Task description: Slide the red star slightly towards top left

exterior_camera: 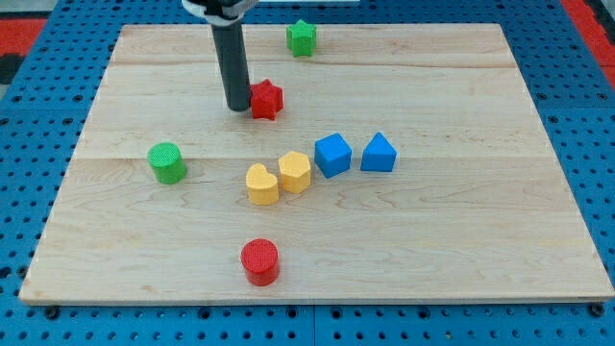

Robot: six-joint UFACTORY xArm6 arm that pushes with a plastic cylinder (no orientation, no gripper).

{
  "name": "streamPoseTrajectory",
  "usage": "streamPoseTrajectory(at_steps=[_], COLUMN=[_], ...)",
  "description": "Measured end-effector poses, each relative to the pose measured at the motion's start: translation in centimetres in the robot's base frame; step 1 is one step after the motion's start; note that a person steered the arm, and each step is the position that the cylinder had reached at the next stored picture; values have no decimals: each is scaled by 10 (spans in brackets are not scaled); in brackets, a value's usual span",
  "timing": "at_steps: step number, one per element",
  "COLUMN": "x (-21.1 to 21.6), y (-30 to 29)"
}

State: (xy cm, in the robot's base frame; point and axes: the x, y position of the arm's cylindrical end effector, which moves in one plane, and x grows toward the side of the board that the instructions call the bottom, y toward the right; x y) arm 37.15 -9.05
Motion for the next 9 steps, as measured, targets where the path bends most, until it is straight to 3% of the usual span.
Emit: streamPoseTrajectory(at_steps=[1,2,7,9], x=[40,38,-78,-22], y=[0,45,13,-46])
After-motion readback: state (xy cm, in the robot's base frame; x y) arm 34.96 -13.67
